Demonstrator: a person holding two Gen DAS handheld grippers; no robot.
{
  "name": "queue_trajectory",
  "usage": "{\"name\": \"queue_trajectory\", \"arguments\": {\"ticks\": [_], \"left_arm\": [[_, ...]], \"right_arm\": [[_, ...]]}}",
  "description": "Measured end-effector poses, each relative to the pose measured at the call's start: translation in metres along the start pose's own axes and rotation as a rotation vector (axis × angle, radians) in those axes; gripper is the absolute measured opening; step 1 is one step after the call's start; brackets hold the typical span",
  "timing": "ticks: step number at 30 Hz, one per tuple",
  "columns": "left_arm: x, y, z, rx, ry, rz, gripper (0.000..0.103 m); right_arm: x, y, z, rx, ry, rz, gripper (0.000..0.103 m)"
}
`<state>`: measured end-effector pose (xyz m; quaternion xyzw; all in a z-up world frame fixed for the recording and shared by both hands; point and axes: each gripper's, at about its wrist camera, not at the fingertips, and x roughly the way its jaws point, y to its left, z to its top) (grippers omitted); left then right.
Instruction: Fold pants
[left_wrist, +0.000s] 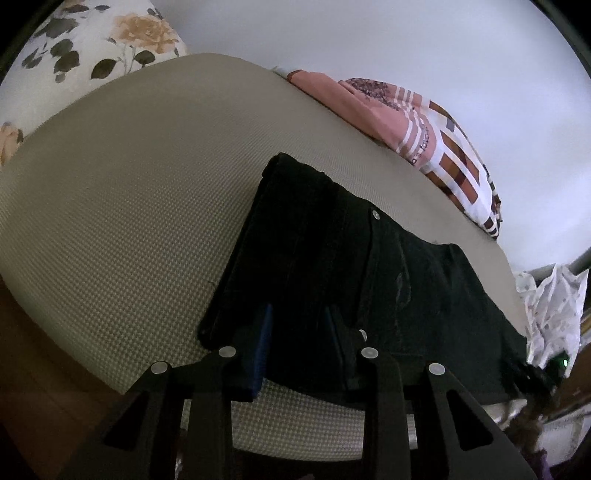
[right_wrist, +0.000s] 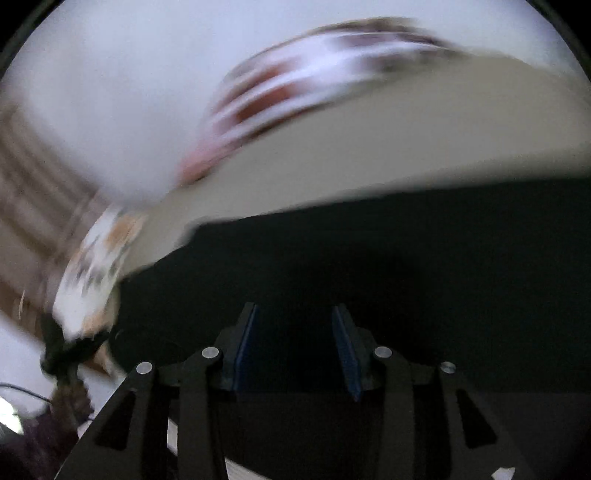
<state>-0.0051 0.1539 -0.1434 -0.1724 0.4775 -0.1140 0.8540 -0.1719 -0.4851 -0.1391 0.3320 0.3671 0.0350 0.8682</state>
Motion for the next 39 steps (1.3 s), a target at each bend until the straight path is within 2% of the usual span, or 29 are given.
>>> {"name": "queue_trajectory", "arguments": {"ticks": [1, 3, 4, 5, 7, 8, 10, 11, 12, 13, 14, 17, 20, 25, 28, 31, 34, 37, 39], "left_arm": [[0.001, -0.003, 0.001, 0.012, 0.0, 0.012, 0.031], [0.003, -0.008, 0.002, 0.037, -0.002, 0.033, 0.031], [0.003, -0.01, 0.001, 0.051, -0.007, 0.047, 0.031], [0.003, -0.012, 0.001, 0.059, -0.011, 0.053, 0.031], [0.002, -0.016, 0.001, 0.076, -0.014, 0.07, 0.031], [-0.001, -0.018, 0.001, 0.081, -0.013, 0.079, 0.031], [-0.01, -0.024, 0.001, 0.086, -0.037, 0.086, 0.031], [-0.016, -0.027, 0.001, 0.086, -0.056, 0.083, 0.032], [-0.024, -0.032, 0.001, 0.086, -0.082, 0.08, 0.032], [-0.026, -0.036, 0.001, 0.085, -0.091, 0.079, 0.035], [-0.029, -0.041, 0.002, 0.077, -0.099, 0.069, 0.04], [-0.029, -0.053, 0.003, 0.068, -0.086, 0.03, 0.049], [-0.023, -0.068, 0.0, 0.094, -0.049, 0.013, 0.05], [-0.016, -0.082, -0.006, 0.09, -0.016, -0.016, 0.05], [-0.012, -0.083, -0.007, 0.057, 0.001, -0.041, 0.05], [-0.008, -0.086, -0.01, 0.043, 0.02, -0.057, 0.05], [-0.006, -0.09, -0.012, 0.058, 0.028, -0.057, 0.05], [-0.005, -0.093, -0.012, 0.069, 0.035, -0.06, 0.05], [-0.005, -0.094, -0.012, 0.067, 0.033, -0.065, 0.05]], "right_arm": [[-0.031, -0.032, 0.002, 0.055, -0.066, -0.049, 0.023], [-0.07, -0.071, 0.003, 0.116, -0.151, -0.109, 0.024], [-0.092, -0.096, 0.002, 0.167, -0.186, -0.134, 0.019], [-0.107, -0.112, 0.001, 0.204, -0.211, -0.157, 0.015], [-0.146, -0.136, -0.003, 0.26, -0.296, -0.266, 0.018], [-0.164, -0.143, -0.006, 0.288, -0.344, -0.273, 0.023], [-0.195, -0.153, -0.013, 0.33, -0.407, -0.186, 0.024], [-0.201, -0.155, -0.017, 0.342, -0.406, -0.138, 0.029], [-0.201, -0.155, -0.019, 0.348, -0.399, -0.113, 0.033], [-0.199, -0.153, -0.021, 0.354, -0.389, -0.098, 0.042], [-0.199, -0.155, -0.026, 0.359, -0.381, -0.092, 0.045], [-0.188, -0.165, -0.035, 0.401, -0.373, -0.057, 0.045], [-0.174, -0.173, -0.04, 0.449, -0.386, 0.015, 0.045], [-0.152, -0.163, -0.036, 0.418, -0.383, 0.049, 0.045], [-0.142, -0.142, -0.029, 0.33, -0.37, -0.015, 0.048], [-0.135, -0.123, -0.027, 0.242, -0.35, -0.069, 0.057], [-0.136, -0.124, -0.028, 0.237, -0.359, -0.074, 0.056], [-0.137, -0.13, -0.027, 0.26, -0.378, -0.113, 0.046], [-0.137, -0.129, -0.025, 0.251, -0.378, -0.119, 0.046]]}}
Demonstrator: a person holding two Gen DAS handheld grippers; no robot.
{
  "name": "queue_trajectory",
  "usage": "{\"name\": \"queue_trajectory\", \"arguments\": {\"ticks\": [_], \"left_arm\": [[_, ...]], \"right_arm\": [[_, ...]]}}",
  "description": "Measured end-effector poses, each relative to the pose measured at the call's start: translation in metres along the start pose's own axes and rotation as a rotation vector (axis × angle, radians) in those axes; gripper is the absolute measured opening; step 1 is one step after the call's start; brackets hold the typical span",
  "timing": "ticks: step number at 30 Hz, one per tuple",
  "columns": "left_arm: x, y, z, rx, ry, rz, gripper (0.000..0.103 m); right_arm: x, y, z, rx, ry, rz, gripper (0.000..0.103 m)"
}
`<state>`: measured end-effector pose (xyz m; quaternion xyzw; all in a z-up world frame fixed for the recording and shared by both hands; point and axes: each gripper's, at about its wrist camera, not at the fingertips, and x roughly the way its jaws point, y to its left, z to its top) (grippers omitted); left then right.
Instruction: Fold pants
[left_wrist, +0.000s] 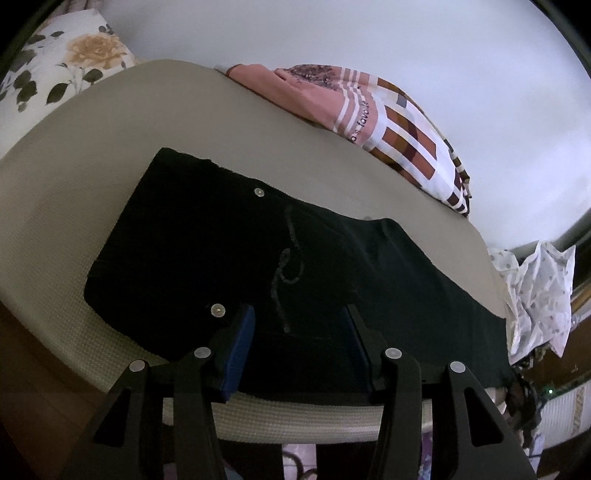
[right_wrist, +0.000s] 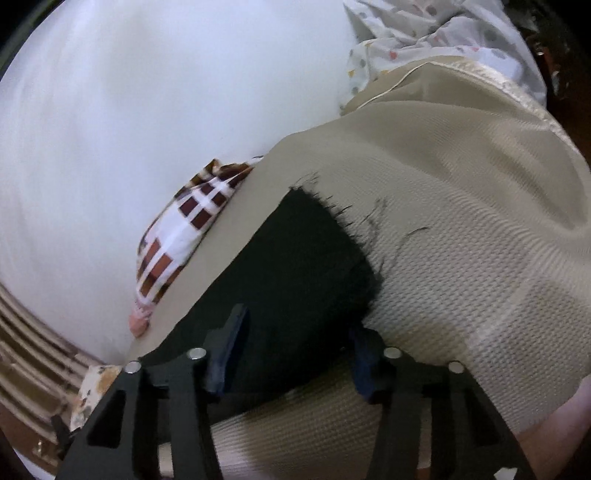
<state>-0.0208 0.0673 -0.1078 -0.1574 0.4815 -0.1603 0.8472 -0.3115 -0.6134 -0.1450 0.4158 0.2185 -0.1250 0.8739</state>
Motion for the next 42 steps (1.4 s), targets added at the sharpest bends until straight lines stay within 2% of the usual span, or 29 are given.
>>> {"name": "queue_trajectory", "arguments": {"ticks": [2, 3, 5, 6, 11, 19, 24, 32, 36, 42], "left_arm": [[0.002, -0.001, 0.0, 0.0, 0.005, -0.003, 0.051], [0.003, -0.002, 0.0, 0.004, 0.005, -0.002, 0.051], [0.005, -0.003, 0.0, 0.005, 0.006, -0.001, 0.051], [0.005, -0.003, 0.0, 0.005, 0.009, -0.003, 0.051], [0.003, -0.002, 0.001, 0.005, 0.005, -0.002, 0.051], [0.007, 0.003, -0.002, -0.02, 0.016, -0.018, 0.052], [0.01, 0.006, -0.006, -0.028, 0.031, -0.03, 0.052], [0.013, 0.008, -0.012, -0.011, 0.058, -0.038, 0.053], [0.013, 0.007, -0.015, 0.003, 0.064, -0.044, 0.053], [0.016, 0.007, -0.017, 0.021, 0.075, -0.047, 0.056]], "right_arm": [[0.006, 0.006, 0.002, -0.028, 0.027, -0.01, 0.046], [0.01, 0.009, 0.002, -0.038, 0.049, -0.017, 0.042], [0.017, 0.01, 0.003, -0.034, 0.087, -0.027, 0.015], [0.019, 0.01, 0.003, -0.021, 0.095, -0.031, 0.013], [0.019, 0.021, 0.006, 0.014, 0.085, -0.003, 0.011], [0.04, 0.119, -0.002, -0.115, 0.133, 0.135, 0.011], [0.08, 0.181, -0.038, -0.209, 0.246, 0.21, 0.011], [0.129, 0.237, -0.106, -0.284, 0.428, 0.275, 0.01], [0.135, 0.249, -0.131, -0.316, 0.468, 0.275, 0.01], [0.132, 0.268, -0.143, -0.369, 0.48, 0.291, 0.01]]}}
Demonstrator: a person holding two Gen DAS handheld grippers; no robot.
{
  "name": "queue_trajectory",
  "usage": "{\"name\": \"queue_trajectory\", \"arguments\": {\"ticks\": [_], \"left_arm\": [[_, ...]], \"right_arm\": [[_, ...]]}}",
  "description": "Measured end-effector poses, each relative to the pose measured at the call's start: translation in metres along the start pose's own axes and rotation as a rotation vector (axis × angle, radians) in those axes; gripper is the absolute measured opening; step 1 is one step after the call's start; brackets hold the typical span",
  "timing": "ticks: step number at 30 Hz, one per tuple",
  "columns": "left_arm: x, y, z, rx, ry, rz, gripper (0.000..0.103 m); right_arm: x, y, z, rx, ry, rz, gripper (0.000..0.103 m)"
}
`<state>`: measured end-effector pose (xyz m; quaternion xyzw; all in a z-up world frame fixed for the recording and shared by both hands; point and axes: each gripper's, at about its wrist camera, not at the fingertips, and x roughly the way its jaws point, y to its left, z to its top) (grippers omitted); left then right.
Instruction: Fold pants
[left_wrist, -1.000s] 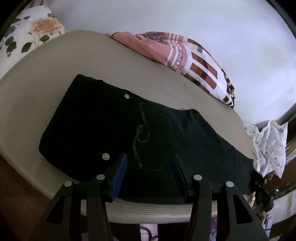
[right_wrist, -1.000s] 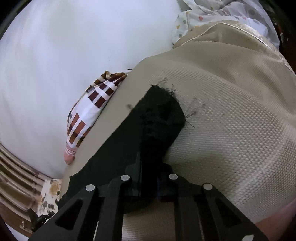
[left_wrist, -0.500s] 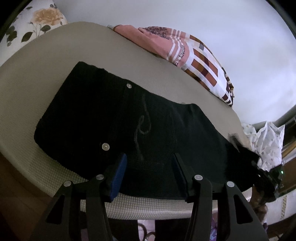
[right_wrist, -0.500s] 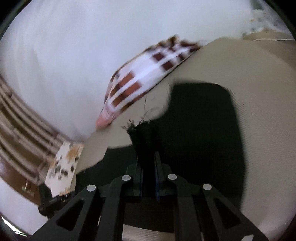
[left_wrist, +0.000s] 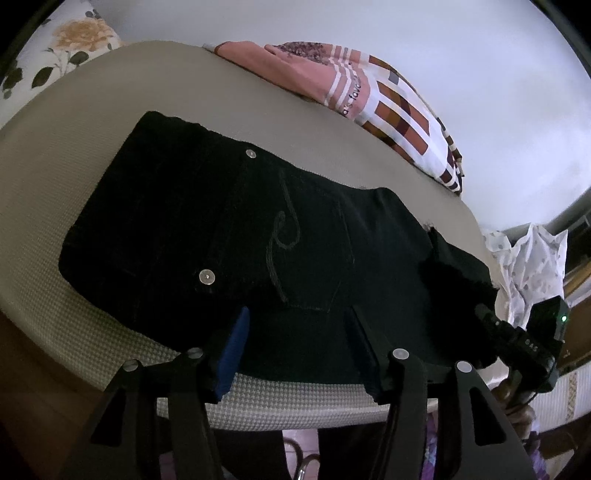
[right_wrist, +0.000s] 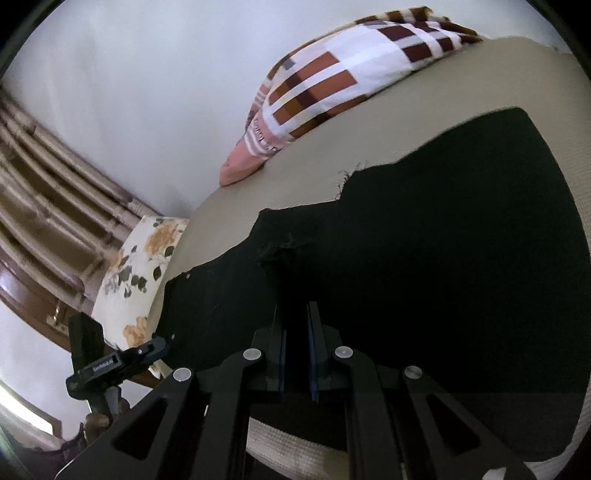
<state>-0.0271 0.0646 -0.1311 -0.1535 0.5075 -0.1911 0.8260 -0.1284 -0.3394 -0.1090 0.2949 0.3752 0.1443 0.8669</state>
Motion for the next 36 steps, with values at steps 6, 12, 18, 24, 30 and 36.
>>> {"name": "queue_trajectory", "arguments": {"ticks": [6, 12, 18, 24, 30, 36], "left_arm": [[0.003, -0.003, -0.002, 0.016, 0.011, -0.002, 0.056], [0.008, -0.008, -0.007, 0.059, 0.036, 0.005, 0.058], [0.01, -0.01, -0.008, 0.077, 0.042, 0.005, 0.061], [0.011, -0.008, -0.009, 0.068, 0.045, -0.002, 0.061], [0.012, -0.008, -0.01, 0.074, 0.046, 0.002, 0.062], [0.011, -0.006, -0.01, 0.076, 0.049, 0.004, 0.062]], "right_arm": [[0.018, 0.026, -0.007, -0.078, 0.054, 0.031, 0.01], [0.041, 0.039, -0.017, -0.101, 0.1, 0.058, 0.011], [0.053, 0.048, -0.028, -0.128, 0.134, 0.067, 0.011], [0.058, 0.049, -0.034, -0.149, 0.151, 0.062, 0.011], [0.061, 0.052, -0.039, -0.187, 0.164, 0.053, 0.012], [0.065, 0.057, -0.045, -0.229, 0.181, 0.04, 0.014]]}}
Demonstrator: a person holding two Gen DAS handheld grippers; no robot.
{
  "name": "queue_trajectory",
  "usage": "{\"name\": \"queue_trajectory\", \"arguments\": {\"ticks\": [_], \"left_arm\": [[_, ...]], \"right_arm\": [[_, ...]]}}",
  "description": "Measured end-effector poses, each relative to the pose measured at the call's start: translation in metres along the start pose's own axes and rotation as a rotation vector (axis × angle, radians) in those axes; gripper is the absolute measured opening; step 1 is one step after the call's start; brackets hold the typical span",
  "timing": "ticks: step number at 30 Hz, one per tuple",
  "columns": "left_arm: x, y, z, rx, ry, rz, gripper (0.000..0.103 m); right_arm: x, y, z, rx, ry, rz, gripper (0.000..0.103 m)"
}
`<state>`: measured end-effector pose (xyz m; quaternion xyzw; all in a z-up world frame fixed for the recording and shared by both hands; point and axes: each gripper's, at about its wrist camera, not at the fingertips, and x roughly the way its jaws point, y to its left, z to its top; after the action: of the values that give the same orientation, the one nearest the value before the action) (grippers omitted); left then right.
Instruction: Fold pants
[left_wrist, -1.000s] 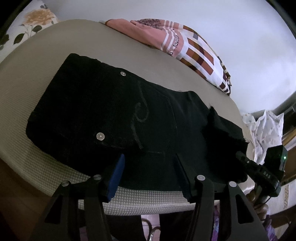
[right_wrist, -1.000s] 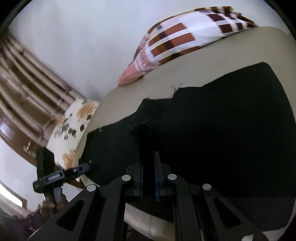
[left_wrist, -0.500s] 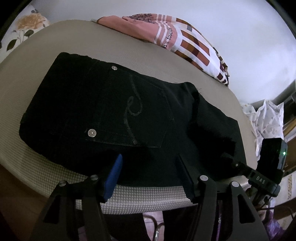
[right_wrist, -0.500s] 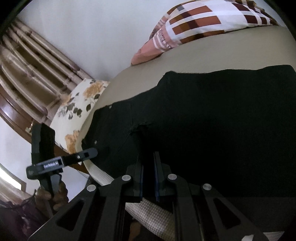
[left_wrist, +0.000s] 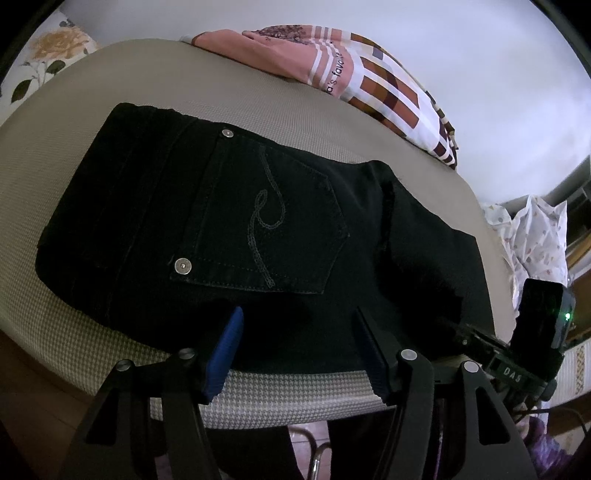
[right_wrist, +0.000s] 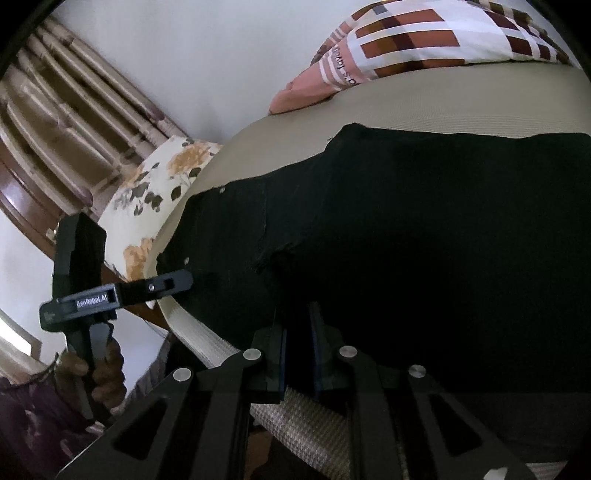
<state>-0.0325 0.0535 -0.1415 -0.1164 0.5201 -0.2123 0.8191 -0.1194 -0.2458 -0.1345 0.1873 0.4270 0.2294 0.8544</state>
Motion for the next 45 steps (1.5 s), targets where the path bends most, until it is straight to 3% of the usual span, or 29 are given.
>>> {"name": "queue_trajectory", "arguments": {"ticks": [4, 8, 14, 18, 21, 25, 29, 36, 38, 42, 45], "left_arm": [[0.001, 0.001, 0.0, -0.002, 0.0, -0.003, 0.063], [0.001, 0.0, -0.001, 0.003, 0.003, -0.004, 0.064], [0.002, 0.0, 0.0, 0.004, 0.004, -0.004, 0.065], [0.002, 0.001, 0.001, 0.004, 0.005, -0.003, 0.065], [0.001, 0.003, 0.002, -0.006, 0.004, -0.003, 0.065], [-0.003, 0.01, 0.004, -0.039, -0.003, -0.003, 0.065], [-0.014, 0.024, 0.009, -0.108, -0.034, -0.008, 0.065], [-0.049, 0.069, 0.019, -0.276, -0.095, -0.046, 0.065], [-0.06, 0.083, 0.02, -0.318, -0.11, -0.048, 0.065], [-0.077, 0.124, 0.017, -0.468, -0.087, -0.095, 0.065], [-0.077, 0.152, 0.008, -0.593, -0.045, -0.168, 0.065]], "right_arm": [[0.002, 0.002, -0.001, -0.014, 0.021, 0.016, 0.02], [0.004, 0.012, -0.003, -0.049, 0.043, 0.073, 0.043], [0.008, 0.021, -0.005, -0.076, 0.12, 0.214, 0.046], [-0.003, -0.004, 0.0, 0.083, 0.091, 0.385, 0.046], [-0.02, -0.036, 0.002, 0.249, -0.003, 0.472, 0.046], [-0.045, -0.061, 0.006, 0.322, -0.096, 0.456, 0.046], [-0.056, -0.059, 0.01, 0.292, -0.12, 0.418, 0.046], [-0.014, -0.029, 0.008, 0.204, -0.001, 0.389, 0.046], [0.003, -0.017, 0.006, 0.147, 0.058, 0.335, 0.046], [0.014, 0.0, 0.003, 0.038, 0.098, 0.258, 0.046], [0.012, -0.003, 0.006, 0.082, 0.07, 0.301, 0.046]]}}
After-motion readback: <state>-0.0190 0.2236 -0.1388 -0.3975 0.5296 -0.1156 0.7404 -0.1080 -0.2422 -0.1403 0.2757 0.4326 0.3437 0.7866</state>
